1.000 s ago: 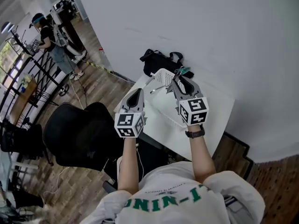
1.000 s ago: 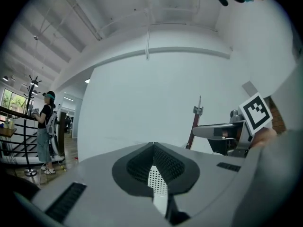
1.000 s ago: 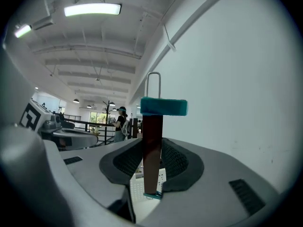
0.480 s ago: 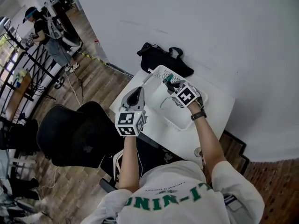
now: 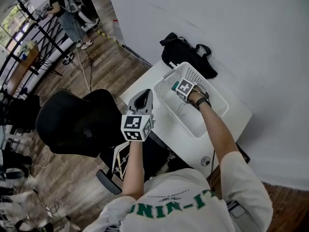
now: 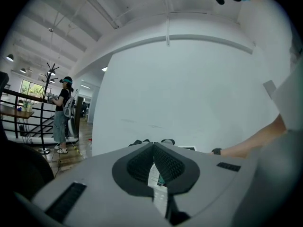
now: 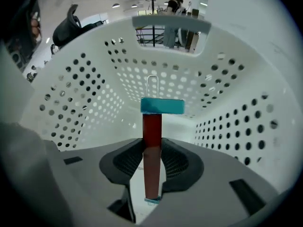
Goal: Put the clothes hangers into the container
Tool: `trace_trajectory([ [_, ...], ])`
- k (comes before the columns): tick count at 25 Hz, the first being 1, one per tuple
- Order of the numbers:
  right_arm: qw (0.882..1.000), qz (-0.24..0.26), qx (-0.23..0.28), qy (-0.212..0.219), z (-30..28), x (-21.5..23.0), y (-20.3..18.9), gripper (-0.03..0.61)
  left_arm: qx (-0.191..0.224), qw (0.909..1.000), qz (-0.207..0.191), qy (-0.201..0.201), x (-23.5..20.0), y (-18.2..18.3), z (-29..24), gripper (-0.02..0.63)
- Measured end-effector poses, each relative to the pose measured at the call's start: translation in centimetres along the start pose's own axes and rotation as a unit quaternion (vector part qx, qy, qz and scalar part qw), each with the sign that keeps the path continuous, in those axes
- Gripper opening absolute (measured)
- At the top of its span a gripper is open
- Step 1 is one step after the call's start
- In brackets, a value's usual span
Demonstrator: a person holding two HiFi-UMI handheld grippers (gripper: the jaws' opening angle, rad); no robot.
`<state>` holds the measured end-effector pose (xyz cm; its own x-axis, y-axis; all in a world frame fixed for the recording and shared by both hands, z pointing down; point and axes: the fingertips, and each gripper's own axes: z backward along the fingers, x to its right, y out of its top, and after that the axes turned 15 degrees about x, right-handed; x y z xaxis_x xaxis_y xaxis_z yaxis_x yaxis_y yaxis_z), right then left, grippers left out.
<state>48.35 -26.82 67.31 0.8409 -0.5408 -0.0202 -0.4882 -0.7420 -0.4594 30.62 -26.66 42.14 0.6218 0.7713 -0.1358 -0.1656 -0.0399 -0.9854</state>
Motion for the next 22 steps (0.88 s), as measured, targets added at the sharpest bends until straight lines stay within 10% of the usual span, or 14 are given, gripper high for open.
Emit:
trace_trajectory([
  [10, 0.997, -0.049, -0.051, 0.036, -7.1, -1.7, -4.9, 0.144, -0.021, 0.9995, -0.001, 0.025, -1.8, -2.0, 1.8, 0.014],
  [13, 0.995, -0.057, -0.054, 0.054, -7.2, -2.8, -5.5, 0.280, -0.028, 0.9993, -0.010, 0.024, -1.6, -2.2, 2.1, 0.014],
  [22, 0.999, -0.037, 0.024, 0.009, -2.6, -3.1, -1.8, 0.270, -0.021, 0.9994, -0.013, 0.023, -0.9, -1.1, 3.7, 0.014],
])
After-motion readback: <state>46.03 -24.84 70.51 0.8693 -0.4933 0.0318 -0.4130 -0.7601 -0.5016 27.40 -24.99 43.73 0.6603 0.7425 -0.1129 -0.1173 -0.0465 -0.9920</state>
